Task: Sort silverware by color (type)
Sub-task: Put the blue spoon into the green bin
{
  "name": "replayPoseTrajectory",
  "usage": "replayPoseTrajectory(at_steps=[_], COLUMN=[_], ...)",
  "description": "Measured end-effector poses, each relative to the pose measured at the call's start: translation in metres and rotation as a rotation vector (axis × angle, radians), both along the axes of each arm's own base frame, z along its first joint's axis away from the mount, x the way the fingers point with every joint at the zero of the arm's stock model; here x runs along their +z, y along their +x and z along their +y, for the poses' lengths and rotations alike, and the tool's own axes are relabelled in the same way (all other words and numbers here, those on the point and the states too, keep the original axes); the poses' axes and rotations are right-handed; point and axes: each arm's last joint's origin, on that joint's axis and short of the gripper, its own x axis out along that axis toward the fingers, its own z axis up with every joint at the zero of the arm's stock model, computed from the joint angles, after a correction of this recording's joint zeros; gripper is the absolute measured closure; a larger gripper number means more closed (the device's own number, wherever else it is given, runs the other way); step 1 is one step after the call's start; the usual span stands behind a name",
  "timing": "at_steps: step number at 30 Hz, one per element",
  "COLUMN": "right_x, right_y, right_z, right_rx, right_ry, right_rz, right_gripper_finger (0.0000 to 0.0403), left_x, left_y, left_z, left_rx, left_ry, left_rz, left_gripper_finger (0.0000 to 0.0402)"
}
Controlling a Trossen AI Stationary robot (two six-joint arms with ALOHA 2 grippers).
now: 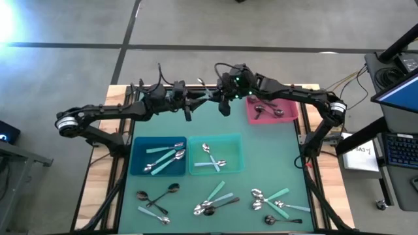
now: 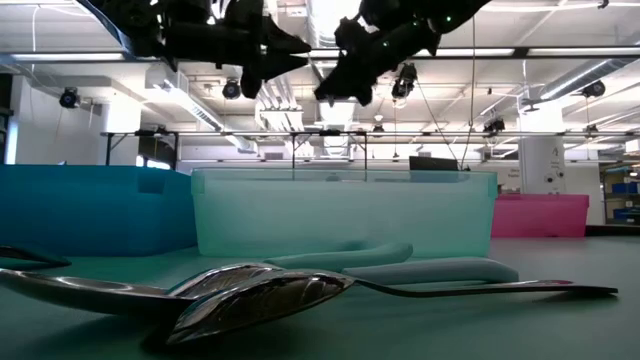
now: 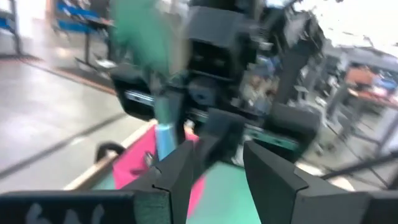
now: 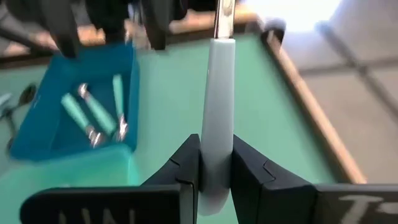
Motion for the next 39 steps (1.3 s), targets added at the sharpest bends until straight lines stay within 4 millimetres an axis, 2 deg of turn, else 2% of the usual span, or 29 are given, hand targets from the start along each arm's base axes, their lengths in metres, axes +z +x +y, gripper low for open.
replayPoseTrajectory(at_steps=[4, 7, 16, 21, 25, 32, 39], right_x=[0.009, 0.016, -0.009, -0.022, -0.032, -0.061, -0.087], right_y=[-0.009, -0.014, -0.01, -0.008, -0.01, -0.02, -0.027], right_z=[0.01, 0.026, 0.111, 0.153, 0.178, 0.2, 0.214], right_rx=[-0.011, 0.002, 0.072, 0.049, -0.005, -0.123, -0.133], right_ry=[0.07, 0.111, 0.191, 0.201, 0.196, 0.229, 0.3], right_rz=[0.048, 0.056, 0.206, 0.26, 0.277, 0.323, 0.31], right_gripper_finger=[0.0359, 0.0359, 0.0359, 0.0359, 0.0359, 0.0359, 0.0358], left_x=[-0.001, -0.002, -0.007, -0.006, -0.006, -0.01, -0.011], left_y=[-0.008, -0.017, -0.051, -0.061, -0.064, -0.064, -0.062], left_z=[-0.006, -0.013, -0.027, -0.031, -0.032, -0.039, -0.06], left_rx=[-0.101, -0.171, -0.139, -0.132, -0.129, -0.157, -0.252], left_ry=[-0.056, -0.113, -0.243, -0.272, -0.296, -0.37, -0.409], left_rz=[0.082, 0.163, 0.419, 0.461, 0.474, 0.511, 0.556], left_gripper_finger=[0.0275, 0.0275, 0.0274, 0.0274, 0.0274, 0.0274, 0.0274])
